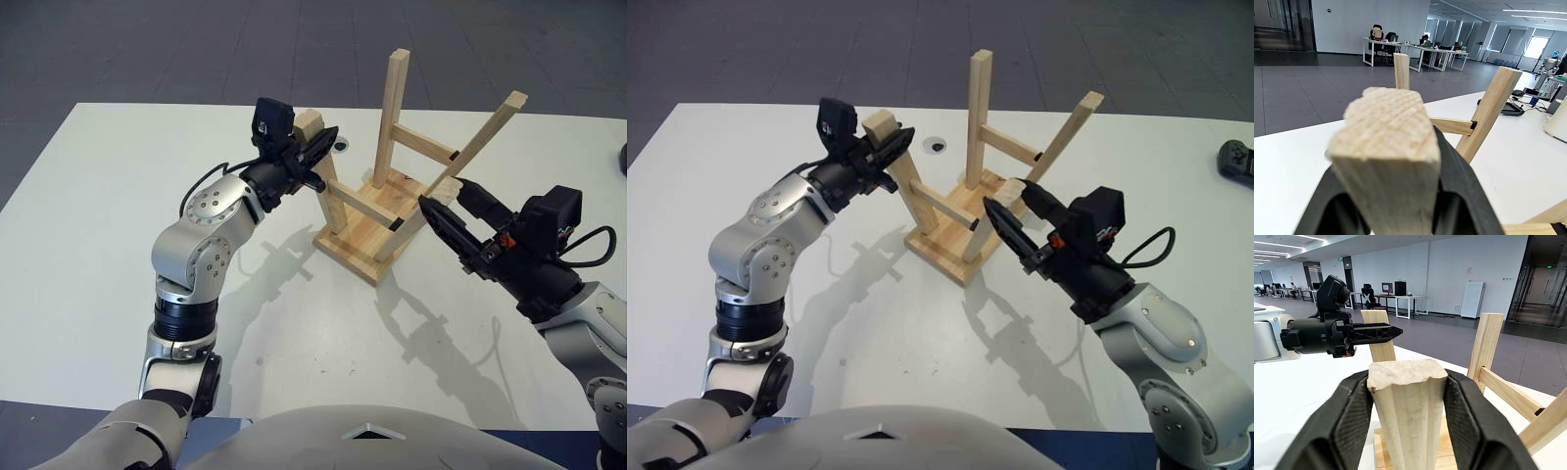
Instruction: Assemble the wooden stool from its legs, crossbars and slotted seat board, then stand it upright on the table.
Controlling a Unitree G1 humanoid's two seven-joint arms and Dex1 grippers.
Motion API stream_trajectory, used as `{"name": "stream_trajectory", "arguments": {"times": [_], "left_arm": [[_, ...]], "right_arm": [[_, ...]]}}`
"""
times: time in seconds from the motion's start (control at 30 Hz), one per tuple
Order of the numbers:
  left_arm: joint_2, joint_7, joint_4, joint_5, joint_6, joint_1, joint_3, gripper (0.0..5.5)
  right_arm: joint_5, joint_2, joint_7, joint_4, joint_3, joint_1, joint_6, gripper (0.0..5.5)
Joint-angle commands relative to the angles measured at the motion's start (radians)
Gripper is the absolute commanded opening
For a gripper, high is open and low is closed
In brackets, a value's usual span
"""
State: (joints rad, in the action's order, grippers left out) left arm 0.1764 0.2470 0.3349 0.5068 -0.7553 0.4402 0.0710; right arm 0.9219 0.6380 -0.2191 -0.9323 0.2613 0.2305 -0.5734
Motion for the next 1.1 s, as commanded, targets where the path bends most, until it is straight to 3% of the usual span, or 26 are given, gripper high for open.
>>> {"name": "stream_trajectory", "arguments": {"times": [0.03, 0.27, 0.5, 0.53, 1.07, 1.1], "left_arm": [[0.012, 0.088, -0.046, 0.034, -0.211, -0.139, 0.239, 1.07], [0.09, 0.134, -0.018, -0.059, -0.127, -0.099, 0.351, 1.08], [0.107, 0.135, -0.013, -0.061, -0.102, -0.107, 0.369, 1.1], [0.104, 0.13, -0.016, -0.061, -0.099, -0.108, 0.363, 1.1], [0.096, 0.08, -0.045, -0.072, -0.065, -0.087, 0.342, 1.12], [0.095, 0.08, -0.046, -0.071, -0.065, -0.087, 0.341, 1.48]], "right_arm": [[-0.007, -0.036, 0.085, 0.03, -0.045, -0.043, -0.045, 2.12], [-0.003, -0.036, 0.08, 0.033, -0.042, -0.044, -0.045, 2.12], [0.002, -0.041, 0.078, 0.031, -0.042, -0.043, -0.043, 2.12], [0.004, -0.042, 0.077, 0.031, -0.041, -0.043, -0.041, 2.48], [0.116, -0.044, 0.097, 0.038, 0.004, -0.068, -0.017, 5.0], [0.117, -0.043, 0.096, 0.039, 0.004, -0.07, -0.018, 5.11]]}}
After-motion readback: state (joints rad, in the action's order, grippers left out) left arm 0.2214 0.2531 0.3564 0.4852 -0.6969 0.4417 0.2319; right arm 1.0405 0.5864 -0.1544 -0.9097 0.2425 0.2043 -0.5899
